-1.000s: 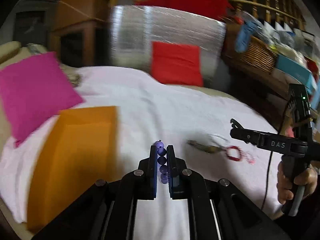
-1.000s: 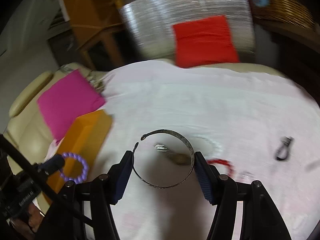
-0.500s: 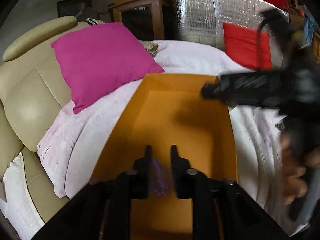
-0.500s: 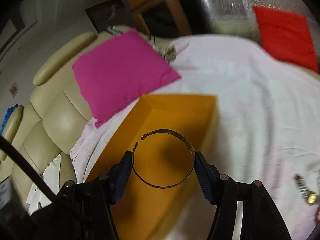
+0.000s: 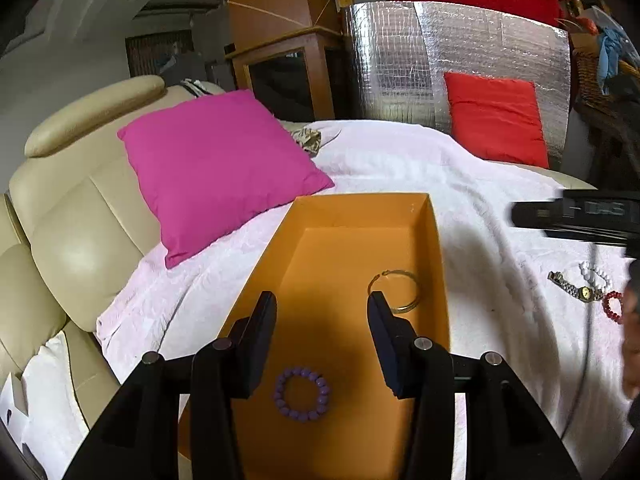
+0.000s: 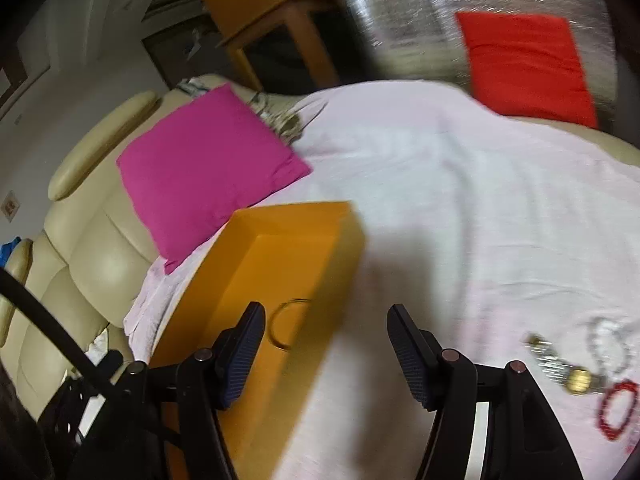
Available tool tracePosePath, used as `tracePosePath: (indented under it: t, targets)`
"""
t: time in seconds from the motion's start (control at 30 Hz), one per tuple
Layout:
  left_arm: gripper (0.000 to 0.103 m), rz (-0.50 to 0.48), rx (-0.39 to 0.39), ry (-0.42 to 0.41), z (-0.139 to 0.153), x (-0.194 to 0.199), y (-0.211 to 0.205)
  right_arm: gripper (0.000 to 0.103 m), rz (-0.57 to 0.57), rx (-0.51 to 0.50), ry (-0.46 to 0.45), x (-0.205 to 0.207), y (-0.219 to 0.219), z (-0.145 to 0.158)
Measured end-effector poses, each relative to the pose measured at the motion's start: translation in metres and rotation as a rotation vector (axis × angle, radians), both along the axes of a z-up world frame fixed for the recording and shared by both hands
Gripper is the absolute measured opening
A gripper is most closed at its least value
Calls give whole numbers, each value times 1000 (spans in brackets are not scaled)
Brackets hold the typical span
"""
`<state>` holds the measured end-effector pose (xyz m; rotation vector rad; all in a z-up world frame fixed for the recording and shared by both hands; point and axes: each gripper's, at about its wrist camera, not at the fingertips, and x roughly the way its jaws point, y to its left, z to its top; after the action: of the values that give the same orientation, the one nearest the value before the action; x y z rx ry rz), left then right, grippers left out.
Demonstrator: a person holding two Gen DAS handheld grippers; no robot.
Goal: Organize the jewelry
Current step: 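Carry both items into the orange box and open both tools, then grasp the red bead bracelet with left tool while right tool grasps the black cord loop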
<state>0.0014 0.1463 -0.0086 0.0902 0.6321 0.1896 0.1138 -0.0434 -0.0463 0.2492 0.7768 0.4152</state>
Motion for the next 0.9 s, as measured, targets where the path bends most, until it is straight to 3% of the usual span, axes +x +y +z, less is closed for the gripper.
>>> tracePosePath:
  t: [0.37, 0.63, 0.77, 0.9]
  targets:
    - [48, -46, 37, -23, 6, 1, -31, 67, -168, -60, -48, -55, -111, 22]
    - [49, -76, 47, -14, 5, 7, -52, 69, -250, -77, -42, -83, -167, 17]
    - [63, -141, 39, 10, 2, 14, -79, 73, -311, -65, -8, -93, -206, 2]
    - [63, -259, 10, 68, -7, 22, -120, 73, -402, -29, 52, -100, -256, -19]
